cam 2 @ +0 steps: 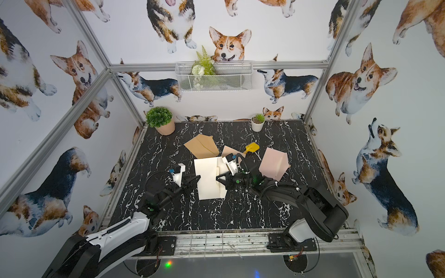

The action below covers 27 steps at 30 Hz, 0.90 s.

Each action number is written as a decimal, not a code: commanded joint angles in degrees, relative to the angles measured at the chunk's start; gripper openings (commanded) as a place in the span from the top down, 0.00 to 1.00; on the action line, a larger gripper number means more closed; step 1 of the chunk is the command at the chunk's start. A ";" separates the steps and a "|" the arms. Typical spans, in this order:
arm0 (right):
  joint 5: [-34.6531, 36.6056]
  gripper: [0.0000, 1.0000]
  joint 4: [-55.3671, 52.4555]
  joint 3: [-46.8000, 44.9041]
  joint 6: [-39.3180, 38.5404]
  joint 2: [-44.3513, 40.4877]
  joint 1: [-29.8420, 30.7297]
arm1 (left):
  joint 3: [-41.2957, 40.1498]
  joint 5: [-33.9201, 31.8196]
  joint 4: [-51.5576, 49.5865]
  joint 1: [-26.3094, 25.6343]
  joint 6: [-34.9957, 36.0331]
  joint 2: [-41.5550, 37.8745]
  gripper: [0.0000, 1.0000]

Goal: Take the letter paper out of the envelope
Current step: Take out the letter paper from the envelope.

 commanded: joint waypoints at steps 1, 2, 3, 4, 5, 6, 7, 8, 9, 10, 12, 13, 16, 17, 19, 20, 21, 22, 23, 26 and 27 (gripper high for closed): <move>0.02 1.00 2.28 0.57 0.27 0.64 0.02 | 0.39 1.48 2.73 0.02 0.22 -0.04 0.80; 0.03 1.00 2.36 0.57 0.27 0.78 0.02 | 0.31 1.40 2.71 0.02 0.22 -0.18 0.84; 0.02 1.00 2.37 0.57 0.27 0.82 0.02 | 0.25 1.31 2.68 0.02 0.22 -0.31 0.87; 0.10 1.00 2.29 0.57 0.27 0.89 0.02 | 0.18 1.23 2.59 0.01 0.22 -0.47 0.89; 0.17 1.00 2.13 0.55 0.19 0.76 0.02 | 0.14 1.06 2.41 0.01 0.32 -0.62 0.91; 0.28 1.00 1.92 0.48 -0.03 0.72 0.02 | 0.15 0.96 2.27 0.02 0.32 -0.72 0.93; 0.41 1.00 1.62 0.48 -0.19 0.65 0.02 | 0.17 0.96 2.30 0.02 0.32 -0.82 0.94; 0.60 1.00 1.30 0.49 -0.32 0.57 0.02 | 0.18 0.87 2.30 0.02 0.32 -0.88 0.94; 0.79 1.00 1.03 0.41 -0.51 0.53 0.00 | 0.20 0.85 2.25 0.01 0.33 -0.93 0.95; 0.94 1.00 0.93 0.32 -0.67 0.47 0.00 | 0.21 0.89 2.24 0.02 0.32 -0.97 0.95; 1.23 1.00 0.66 0.13 -0.82 0.19 0.02 | 0.13 0.78 2.24 0.02 0.19 -1.02 0.96; 1.33 1.00 0.54 0.00 -0.87 0.04 0.02 | 0.12 0.74 2.24 0.02 0.18 -1.02 0.97; 1.69 1.00 0.15 -0.11 -1.13 -0.40 0.02 | 0.12 0.37 1.98 0.01 0.15 -1.14 0.94; 1.84 1.00 -0.07 -0.21 -1.25 -0.57 0.02 | 0.13 0.11 1.81 0.02 0.14 -1.28 0.90; 2.04 1.00 -0.29 -0.31 -1.46 -0.90 0.02 | 0.01 -0.36 1.54 0.02 0.14 -1.62 0.88; 2.13 1.00 -0.44 -0.35 -1.48 -1.17 0.02 | -0.12 -0.58 1.35 0.02 0.14 -1.79 0.88; 2.17 1.00 -0.49 -0.40 -1.53 -1.25 0.02 | -0.06 -0.71 1.28 0.00 0.14 -1.89 0.88; 2.26 1.00 -0.53 -0.44 -1.57 -1.44 0.02 | -0.04 -0.75 1.22 0.02 0.14 -1.94 0.88; 2.30 1.00 -0.58 -0.48 -1.53 -1.54 0.02 | -0.12 -0.80 1.23 0.02 0.14 -2.07 0.88; 2.53 1.00 -0.71 -0.62 -1.65 -1.81 0.03 | -0.09 -0.63 1.18 0.02 0.20 -1.98 0.92; 2.50 1.00 -0.69 -0.70 -1.59 -1.81 0.02 | -0.10 -0.63 1.18 0.02 0.23 -1.98 0.94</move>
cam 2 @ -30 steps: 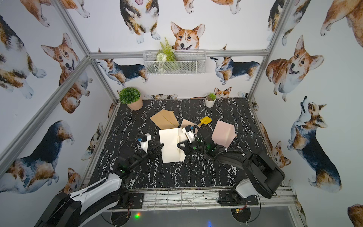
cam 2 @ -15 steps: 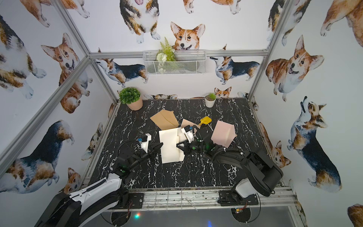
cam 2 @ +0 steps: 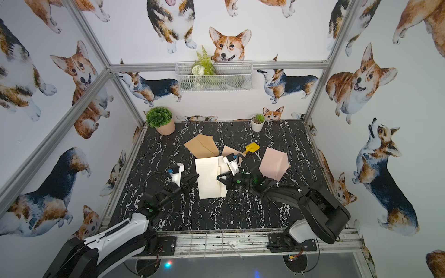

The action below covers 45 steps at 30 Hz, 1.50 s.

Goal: Take the letter paper out of the envelope
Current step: Take out the letter paper from the envelope.

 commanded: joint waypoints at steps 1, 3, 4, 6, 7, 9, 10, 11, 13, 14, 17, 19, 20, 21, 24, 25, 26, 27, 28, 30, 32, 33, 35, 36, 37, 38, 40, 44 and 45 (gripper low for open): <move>0.71 1.00 0.06 -0.20 -1.16 -0.39 0.04 | -0.03 -0.39 0.79 0.02 0.42 -0.10 0.96; 0.71 1.00 0.06 -0.33 -1.14 -0.46 0.04 | 0.04 -0.39 0.84 0.02 0.47 -0.10 1.00; 0.71 1.00 0.16 -0.36 -1.11 -0.43 0.04 | 0.05 -0.43 0.84 0.02 0.47 -0.10 1.00; 0.80 1.00 0.16 -0.38 -1.16 -0.55 0.07 | 0.01 -0.39 0.83 0.02 0.41 -0.10 1.00; 0.88 1.00 0.15 -0.38 -1.13 -0.58 0.04 | 0.02 -0.41 0.84 0.02 0.47 -0.19 1.00; 0.88 1.00 0.06 -0.38 -1.11 -0.74 0.04 | -0.03 -0.39 0.75 0.02 0.46 -0.24 1.00; 0.93 1.00 -0.08 -0.38 -1.24 -0.83 0.06 | 0.01 -0.39 0.70 0.02 0.47 -0.28 1.00; 1.06 1.00 -0.28 -0.38 -1.32 -0.84 0.04 | -0.02 -0.46 0.58 -0.02 0.47 -0.36 1.00; 1.36 1.00 -0.70 -0.37 -1.58 -1.16 0.04 | 0.01 -0.71 0.41 0.02 0.46 -0.58 1.00; 1.54 1.00 -0.93 -0.38 -1.76 -1.22 0.04 | -0.11 -0.97 0.16 0.02 0.47 -0.76 1.00; 2.09 1.00 -1.24 -0.85 -2.03 -1.64 -0.02 | -0.21 -2.79 -1.23 -0.04 0.47 -2.07 1.00; 2.38 1.00 -1.33 -1.24 -2.11 -1.98 -0.13 | -0.55 -4.41 -2.26 0.01 0.47 -3.64 1.00; 2.42 1.00 -1.58 -1.42 -2.22 -2.21 -0.26 | -0.79 -5.17 -2.78 0.01 0.55 -4.46 1.00; 2.42 1.00 -1.86 -1.48 -2.36 -2.36 -0.38 | -0.90 -5.81 -3.30 0.01 0.60 -5.19 1.00; 2.88 1.00 -2.90 -2.17 -2.69 -3.39 -0.83 | -1.59 -7.47 -4.71 0.02 0.81 -7.53 1.00; 3.05 1.00 -3.09 -2.42 -2.77 -3.89 -0.99 | -1.70 -7.88 -5.15 -0.01 0.79 -8.09 1.00; 3.23 1.00 -3.32 -2.72 -2.89 -4.43 -1.17 | -1.81 -8.25 -5.53 0.02 0.92 -8.72 1.00; 3.51 1.00 -3.67 -3.04 -3.00 -5.05 -1.35 | -1.84 -8.47 -5.86 0.02 0.92 -8.96 1.00; 3.63 1.00 -4.00 -3.21 -3.09 -5.54 -1.51 | -1.89 -8.85 -6.08 0.02 0.99 -9.36 1.00; 3.97 1.00 -4.85 -3.59 -3.39 -6.70 -1.88 | -2.13 -9.23 -6.46 0.01 0.90 -9.74 1.00; 4.37 1.00 -5.76 -3.88 -3.84 -7.76 -2.22 | -2.18 -9.52 -6.61 0.02 0.83 -9.94 1.00; 4.48 1.00 -6.01 -3.89 -3.90 -8.02 -2.28 | -2.22 -9.67 -6.63 0.02 0.81 -10.07 1.00; 4.84 1.00 -7.15 -4.11 -4.47 -9.18 -2.58 | -2.25 -10.50 -7.14 0.02 0.74 -10.47 1.00; 5.10 1.00 -7.59 -4.19 -4.66 -9.64 -2.66 | -2.26 -11.70 -8.15 0.02 0.64 -10.98 1.00; 5.50 1.00 -8.24 -4.33 -4.97 -10.47 -2.77 | -2.25 -12.71 -8.92 0.02 0.50 -11.48 1.00; 5.85 1.00 -8.93 -4.57 -5.26 -11.27 -2.93 | -2.28 -15.81 -11.18 0.01 0.20 -12.92 1.00; 6.63 1.00 -9.80 -4.94 -5.72 -12.55 -3.12 | -2.23 -20.68 -15.16 0.02 -0.12 -15.40 1.00; 8.43 1.00 -11.19 -6.03 -6.42 -15.17 -3.30 | -1.84 -29.47 -21.94 0.11 -0.93 -18.97 1.00; 8.76 1.00 -11.50 -6.24 -6.58 -15.75 -3.38 | -1.61 -32.04 -23.91 0.14 -0.98 -19.70 1.00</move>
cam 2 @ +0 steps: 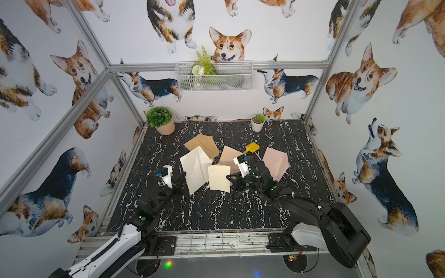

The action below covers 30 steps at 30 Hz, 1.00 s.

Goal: Take the letter paper out of the envelope
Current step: Take out the letter paper from the envelope, then place the envelope at the center of the board.

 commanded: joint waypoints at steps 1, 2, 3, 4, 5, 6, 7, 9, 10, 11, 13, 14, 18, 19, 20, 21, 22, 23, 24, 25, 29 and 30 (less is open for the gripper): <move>2.31 1.00 -2.24 -0.90 -1.82 -2.41 -0.03 | 0.85 -12.27 -8.64 0.14 -0.78 -2.12 1.00; 2.90 1.00 -2.79 -1.24 -2.06 -2.82 -0.13 | 1.26 -13.90 -9.96 0.25 -1.01 -2.40 1.00; 3.17 1.00 -2.84 -1.36 -2.10 -2.82 -0.08 | 1.37 -14.67 -10.63 0.37 -1.17 -2.45 1.00; 3.86 1.00 -2.95 -2.04 -2.15 -5.37 -0.12 | 1.99 -16.04 -11.69 0.74 -1.29 -2.49 1.00; 4.31 1.00 -2.91 -2.46 -2.15 -6.09 -0.08 | 2.56 -17.19 -12.35 1.29 -1.52 -2.12 1.00; 4.61 1.00 -3.00 -2.68 -2.19 -6.57 -0.14 | 3.02 -18.08 -12.87 1.91 -2.09 -1.61 1.00; 4.76 1.00 -3.15 -2.95 -2.19 -6.92 -0.21 | 3.67 -18.47 -13.61 2.73 -2.69 -0.94 1.00; 4.56 1.00 -3.91 -2.95 -2.32 -7.43 -0.22 | 5.40 -17.75 -14.93 6.02 -3.76 1.46 1.00; 4.25 1.00 -4.69 -2.89 -2.44 -7.56 -0.22 | 6.04 -17.30 -15.20 7.82 -4.57 2.66 1.00; 3.78 1.00 -5.40 -2.76 -2.54 -7.65 -0.21 | 6.34 -16.64 -14.82 9.57 -5.34 3.83 1.00; 2.32 1.00 -7.33 -2.55 -3.06 -7.53 -0.22 | 6.58 -14.41 -12.38 14.26 -7.17 6.97 1.00; 1.79 1.00 -8.55 -2.37 -3.14 -7.41 -0.22 | 6.69 -13.53 -10.89 16.42 -8.34 8.86 1.00; -2.03 1.00 -11.64 -2.83 -2.52 -7.28 -0.17 | 9.62 -6.87 -5.50 25.71 -10.84 18.60 1.00; -2.82 1.00 -12.11 -3.22 -2.46 -7.54 -0.18 | 11.03 -5.76 -4.92 27.34 -10.98 21.13 1.00; -3.31 1.00 -12.50 -3.82 -2.45 -8.01 -0.23 | 12.24 -4.43 -4.23 28.87 -11.56 23.67 1.00; -3.54 1.00 -12.94 -4.40 -2.46 -8.36 -0.25 | 13.12 -2.64 -3.42 30.28 -12.23 25.68 1.00; -3.74 1.00 -13.14 -5.08 -2.46 -9.06 -0.24 | 13.95 -1.21 -2.26 31.64 -13.16 28.36 1.00; -3.60 1.00 -13.31 -5.79 -2.29 -9.82 -0.22 | 14.78 -0.61 -1.22 32.51 -14.14 30.93 1.00; -3.59 1.00 -13.26 -6.48 -2.05 -10.46 -0.21 | 15.62 -0.27 -0.59 33.08 -14.47 32.90 1.00; -3.49 1.00 -13.10 -7.35 -1.58 -11.23 -0.26 | 16.69 -0.24 -0.02 33.54 -14.49 35.06 1.00; -4.23 1.00 -11.93 -9.77 0.23 -13.71 -0.22 | 20.95 -0.14 1.01 34.97 -13.97 42.29 1.00; -4.49 1.00 -11.97 -10.04 0.43 -14.04 -0.22 | 21.66 0.17 1.10 35.57 -14.61 43.50 1.00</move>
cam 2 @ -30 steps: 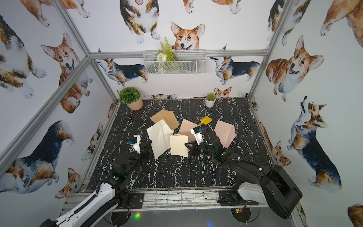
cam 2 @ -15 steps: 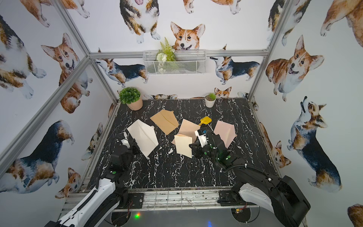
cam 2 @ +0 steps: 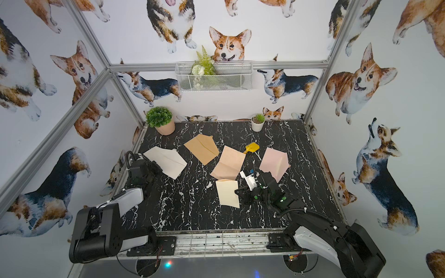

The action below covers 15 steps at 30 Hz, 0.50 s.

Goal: Take the letter paper out of the envelope
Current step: Place the envelope at the center of the board.

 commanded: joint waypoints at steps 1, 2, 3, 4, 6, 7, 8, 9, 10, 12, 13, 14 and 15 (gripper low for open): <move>-1.77 1.00 0.34 -0.85 1.18 -1.14 -0.06 | 2.15 1.65 4.02 1.97 -2.36 3.69 1.00; -1.90 1.00 0.15 -1.00 1.23 -1.32 -0.07 | 1.98 2.41 6.10 2.73 -3.33 4.98 1.00; -2.13 1.00 0.14 -1.12 1.23 -1.38 -0.07 | 1.70 2.79 7.89 3.06 -3.80 5.68 1.00; -2.40 1.00 0.14 -1.17 1.22 -1.34 -0.11 | 1.71 2.90 9.01 3.17 -3.95 6.34 0.95; -2.97 1.00 0.27 -1.01 1.06 -0.73 -0.06 | 2.87 2.70 7.90 3.26 -4.08 7.12 0.73; -3.45 1.00 0.36 -0.77 0.92 -0.31 -0.06 | 3.51 2.47 6.92 3.34 -4.33 7.43 0.66; -4.05 1.00 0.53 -0.44 0.80 0.39 -0.06 | 3.66 2.46 6.75 3.43 -4.67 7.65 0.61; -4.63 1.00 0.78 -0.12 0.72 1.13 -0.04 | 3.47 2.39 6.83 3.52 -5.14 7.75 0.58; -5.37 1.00 1.16 0.38 0.70 2.13 -0.07 | 2.76 2.44 7.98 3.52 -5.96 7.48 0.55; -7.35 1.00 2.15 1.61 0.41 4.31 -0.05 | 0.17 3.45 12.10 3.52 -7.15 6.56 0.51; -8.58 1.00 2.84 2.42 0.42 5.67 -0.06 | -1.15 3.87 13.54 3.52 -7.78 5.71 0.50; -9.73 1.00 3.61 3.29 0.40 7.11 -0.02 | -2.06 4.56 14.12 3.43 -8.39 4.70 0.50; -10.68 1.00 4.25 3.95 0.44 8.52 0.08 | -2.72 5.15 14.14 3.43 -8.80 3.58 0.49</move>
